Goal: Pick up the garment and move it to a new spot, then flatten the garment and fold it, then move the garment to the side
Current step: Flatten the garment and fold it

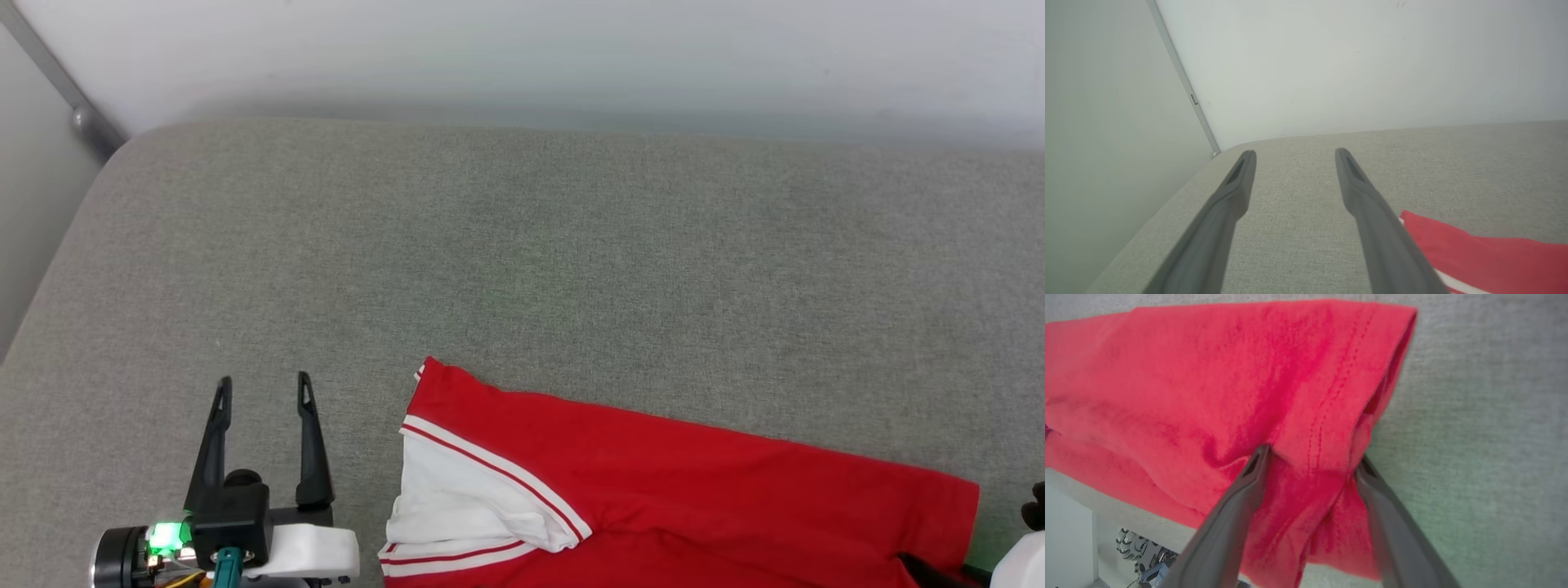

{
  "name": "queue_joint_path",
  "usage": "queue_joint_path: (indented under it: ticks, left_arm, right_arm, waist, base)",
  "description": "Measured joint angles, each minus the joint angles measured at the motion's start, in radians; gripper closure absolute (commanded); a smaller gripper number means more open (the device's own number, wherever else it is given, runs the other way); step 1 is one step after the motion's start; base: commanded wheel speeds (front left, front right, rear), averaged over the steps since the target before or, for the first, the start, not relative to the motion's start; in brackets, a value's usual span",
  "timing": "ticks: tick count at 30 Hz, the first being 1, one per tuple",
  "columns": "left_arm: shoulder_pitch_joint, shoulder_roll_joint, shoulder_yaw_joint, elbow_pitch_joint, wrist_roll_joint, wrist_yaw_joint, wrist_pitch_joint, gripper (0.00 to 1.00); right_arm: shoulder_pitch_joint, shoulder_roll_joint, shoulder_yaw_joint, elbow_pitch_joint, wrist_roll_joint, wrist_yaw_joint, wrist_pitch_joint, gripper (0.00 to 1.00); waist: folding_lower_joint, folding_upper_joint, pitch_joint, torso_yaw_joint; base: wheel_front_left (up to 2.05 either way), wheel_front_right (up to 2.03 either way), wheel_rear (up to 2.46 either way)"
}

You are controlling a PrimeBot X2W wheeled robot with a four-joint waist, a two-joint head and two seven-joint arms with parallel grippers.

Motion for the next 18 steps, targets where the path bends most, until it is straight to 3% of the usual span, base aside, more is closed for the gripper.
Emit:
queue_joint_path:
  ticks: [8, 18]
  left_arm:
    - [0.053, -0.053, 0.063, 0.005, 0.073, -0.045, 0.000, 0.00]
    - [0.088, -0.083, 0.080, 0.025, 0.121, -0.079, 0.000, 0.00]
  right_arm:
    - [-0.013, -0.026, 0.012, 0.017, 0.025, 0.004, -0.001, 1.00]
    - [-0.019, -0.133, -0.119, 0.069, 0.016, 0.004, 0.012, 1.00]
  waist:
    - [0.0000, 0.0000, -0.037, -0.009]
    - [0.0000, 0.0000, -0.075, -0.031]
  base:
    - [0.00, 0.00, 0.00]
    - [0.00, 0.00, 0.00]
